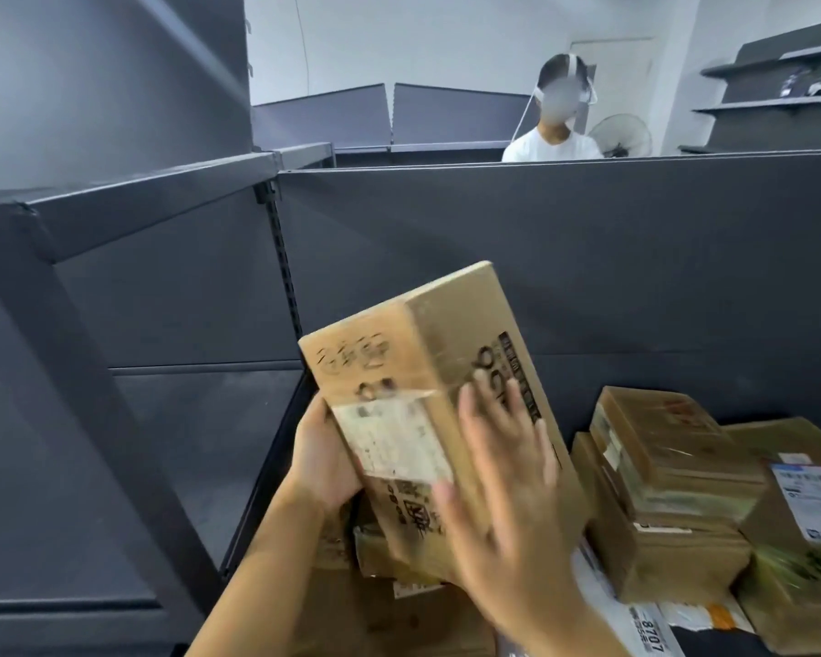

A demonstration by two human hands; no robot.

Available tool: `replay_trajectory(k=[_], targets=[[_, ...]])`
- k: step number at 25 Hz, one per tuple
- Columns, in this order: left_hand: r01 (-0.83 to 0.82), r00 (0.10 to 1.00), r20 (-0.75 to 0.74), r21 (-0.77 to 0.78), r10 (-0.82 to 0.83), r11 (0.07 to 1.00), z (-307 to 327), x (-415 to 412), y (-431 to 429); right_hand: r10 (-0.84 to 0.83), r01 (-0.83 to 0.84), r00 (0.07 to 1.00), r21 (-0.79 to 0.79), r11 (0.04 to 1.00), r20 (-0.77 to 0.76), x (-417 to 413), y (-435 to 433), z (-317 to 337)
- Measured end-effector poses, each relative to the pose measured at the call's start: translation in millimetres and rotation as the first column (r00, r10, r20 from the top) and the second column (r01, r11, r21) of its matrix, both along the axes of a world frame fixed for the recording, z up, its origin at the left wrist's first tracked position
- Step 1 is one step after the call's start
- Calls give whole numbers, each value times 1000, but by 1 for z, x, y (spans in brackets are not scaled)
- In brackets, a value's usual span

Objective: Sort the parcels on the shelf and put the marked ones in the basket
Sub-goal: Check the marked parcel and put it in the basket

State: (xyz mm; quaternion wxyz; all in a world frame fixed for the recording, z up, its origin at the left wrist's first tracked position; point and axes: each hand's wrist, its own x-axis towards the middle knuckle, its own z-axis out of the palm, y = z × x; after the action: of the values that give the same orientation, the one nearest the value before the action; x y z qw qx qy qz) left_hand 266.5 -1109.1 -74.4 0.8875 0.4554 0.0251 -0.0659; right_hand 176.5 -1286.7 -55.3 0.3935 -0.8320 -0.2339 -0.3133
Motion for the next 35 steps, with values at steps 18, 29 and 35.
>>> replay_trajectory(k=[18, 29, 35], targets=[[504, 722, 258, 438, -641, 744, -16, -10, -228, -19, 533, 809, 721, 444, -587, -41, -220, -38], [892, 336, 156, 263, -929, 367, -67, -137, -403, -464, 784, 543, 620, -18, -700, -240, -285, -67], [871, 384, -98, 367, -918, 326, -130, -154, -427, -417, 768, 499, 610, -193, -760, -260, -304, -149]])
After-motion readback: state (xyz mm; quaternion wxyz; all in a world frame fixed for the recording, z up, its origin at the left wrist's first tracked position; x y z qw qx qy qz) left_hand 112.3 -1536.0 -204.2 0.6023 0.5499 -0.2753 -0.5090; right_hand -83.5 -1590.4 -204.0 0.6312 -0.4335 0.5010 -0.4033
